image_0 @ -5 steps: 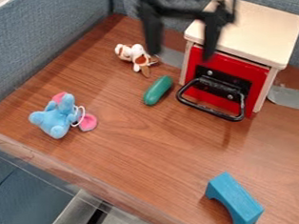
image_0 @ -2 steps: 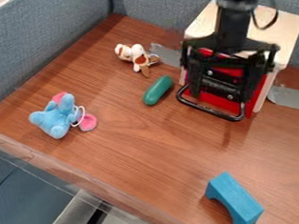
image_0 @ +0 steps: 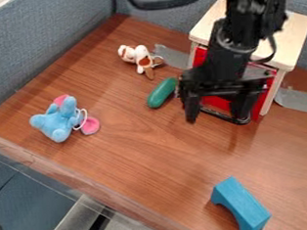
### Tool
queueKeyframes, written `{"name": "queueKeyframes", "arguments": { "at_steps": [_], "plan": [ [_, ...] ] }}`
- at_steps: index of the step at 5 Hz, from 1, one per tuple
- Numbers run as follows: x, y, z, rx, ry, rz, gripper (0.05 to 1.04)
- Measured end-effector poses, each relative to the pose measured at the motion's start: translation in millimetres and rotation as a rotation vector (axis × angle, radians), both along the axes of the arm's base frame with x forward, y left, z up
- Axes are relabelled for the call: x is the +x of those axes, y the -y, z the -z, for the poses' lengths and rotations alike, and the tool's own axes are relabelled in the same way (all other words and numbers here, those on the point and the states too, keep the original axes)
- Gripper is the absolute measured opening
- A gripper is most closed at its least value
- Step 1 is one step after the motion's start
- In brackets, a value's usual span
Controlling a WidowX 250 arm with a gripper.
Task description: Open the drawer
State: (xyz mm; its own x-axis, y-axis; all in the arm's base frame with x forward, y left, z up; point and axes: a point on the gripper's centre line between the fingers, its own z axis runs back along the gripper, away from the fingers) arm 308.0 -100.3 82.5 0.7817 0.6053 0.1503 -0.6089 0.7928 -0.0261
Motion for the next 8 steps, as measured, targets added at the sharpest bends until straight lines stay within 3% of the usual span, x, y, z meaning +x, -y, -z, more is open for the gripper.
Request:
{"name": "queueKeyframes", "arguments": {
  "at_steps": [1,3,4,5,7,8],
  "plan": [
    [0,-7,5.7,0.016,0.055,-0.104,0.999],
    [29,-9,-20.8,-0.046,0.145,-0.183,0.999],
    [40,-13,-23.4,-0.069,0.158,-0.237,1.000],
    [42,-16,-12.1,-0.066,0.149,-0.263,0.999],
    [29,-18,18.4,-0.044,0.084,-0.277,1.000],
    [27,-16,22.4,-0.038,0.080,-0.266,0.999]
  ]
}}
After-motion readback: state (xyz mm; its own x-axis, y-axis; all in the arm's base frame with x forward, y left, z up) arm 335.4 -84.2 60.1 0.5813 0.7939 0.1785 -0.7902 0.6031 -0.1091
